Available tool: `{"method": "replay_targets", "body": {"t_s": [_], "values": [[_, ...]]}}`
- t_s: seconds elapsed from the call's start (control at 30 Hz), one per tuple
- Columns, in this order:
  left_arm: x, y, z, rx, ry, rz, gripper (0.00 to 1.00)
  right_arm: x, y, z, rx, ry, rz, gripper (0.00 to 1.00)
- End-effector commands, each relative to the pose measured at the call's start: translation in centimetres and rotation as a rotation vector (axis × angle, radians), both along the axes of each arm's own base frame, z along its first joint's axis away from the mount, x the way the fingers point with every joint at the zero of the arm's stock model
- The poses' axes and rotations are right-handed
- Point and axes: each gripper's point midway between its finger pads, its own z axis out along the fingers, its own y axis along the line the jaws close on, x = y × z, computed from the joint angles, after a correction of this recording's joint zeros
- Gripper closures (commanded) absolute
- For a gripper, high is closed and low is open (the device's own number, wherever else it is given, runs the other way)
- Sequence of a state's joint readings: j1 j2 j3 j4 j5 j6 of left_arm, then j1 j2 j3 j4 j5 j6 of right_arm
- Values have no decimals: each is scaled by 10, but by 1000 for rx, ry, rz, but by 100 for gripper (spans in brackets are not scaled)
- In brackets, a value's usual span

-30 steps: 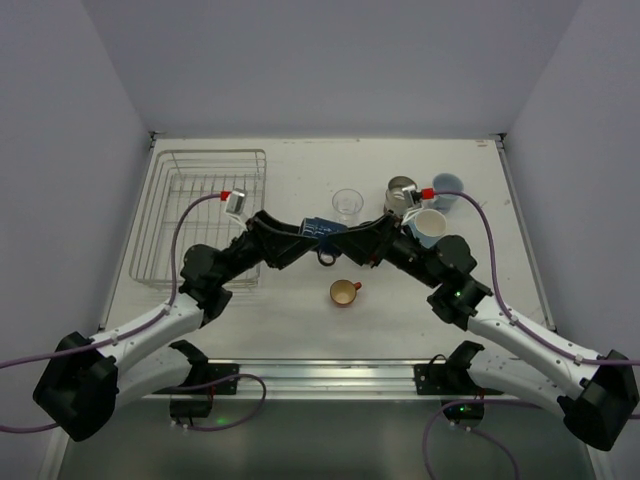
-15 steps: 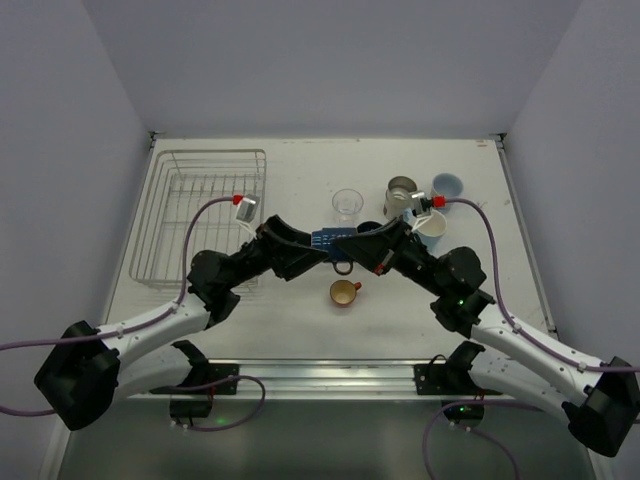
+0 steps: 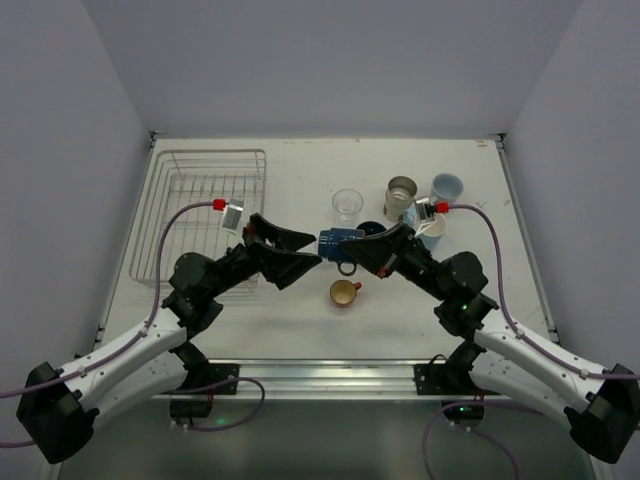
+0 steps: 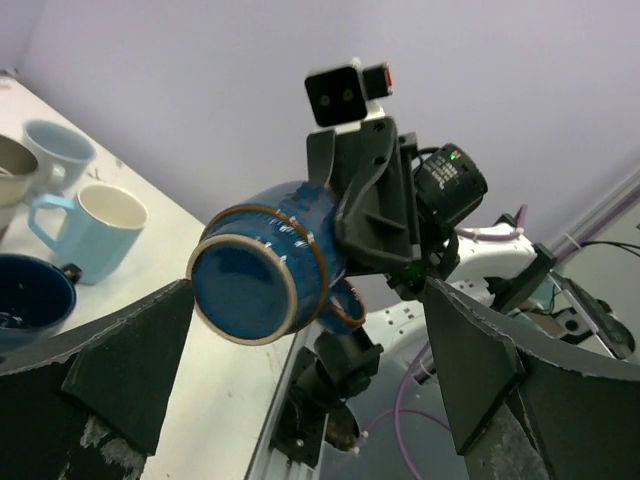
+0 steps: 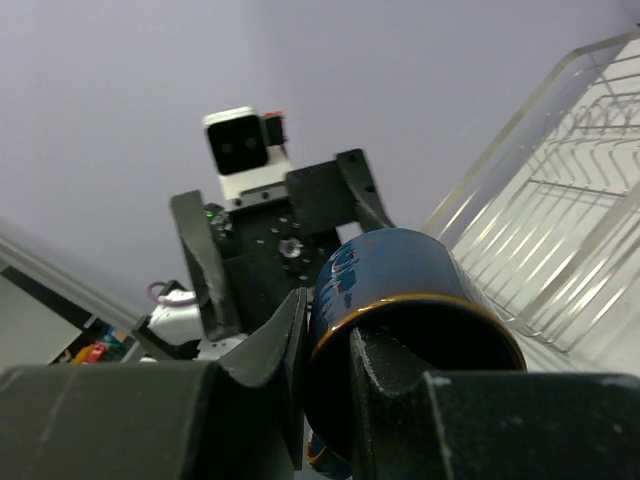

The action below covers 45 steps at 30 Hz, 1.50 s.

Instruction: Unload the cups from the dish rack

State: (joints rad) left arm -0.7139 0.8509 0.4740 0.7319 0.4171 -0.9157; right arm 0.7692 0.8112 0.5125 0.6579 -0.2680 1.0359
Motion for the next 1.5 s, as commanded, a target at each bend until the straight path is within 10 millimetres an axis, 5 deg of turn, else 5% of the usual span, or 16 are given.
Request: {"method": "replay_targets", "body": {"t_s": [0.0, 0.07, 0.1, 0.17, 0.2, 0.23, 0.43, 0.53, 0.63, 0.77, 1.17, 1.33, 1.47], "values": [[6, 15, 32, 9, -131, 114, 0, 12, -12, 6, -20, -41, -103, 100], [12, 21, 29, 68, -131, 170, 0, 10, -14, 9, -71, -85, -120, 100], [22, 29, 41, 81, -126, 244, 0, 13, -14, -13, -169, -33, -129, 100], [35, 39, 12, 262, -61, 328, 0, 17, -26, -22, -280, -45, -194, 100], [44, 51, 17, 298, -50, 408, 0, 24, -38, -56, -409, 45, -255, 100], [44, 61, -8, 418, -19, 434, 0, 26, -47, -66, -465, 66, -290, 100], [45, 130, -60, 698, 44, 673, 0, 20, -107, -174, -883, 282, -431, 100], [43, 151, -83, 757, 65, 750, 0, 16, -118, -213, -1016, 361, -433, 100], [41, 151, -87, 767, 55, 737, 0, 22, -121, -233, -1128, 423, -442, 100], [45, 151, -83, 780, 34, 746, 0, 39, -131, -245, -1253, 435, -517, 100], [43, 151, -86, 784, 38, 738, 0, 49, -96, -277, -1335, 466, -413, 96], [45, 152, -90, 800, 46, 743, 0, 47, -93, -270, -1325, 453, -406, 60], [47, 154, -87, 795, 47, 763, 0, 47, -96, -244, -1281, 416, -432, 20]]}}
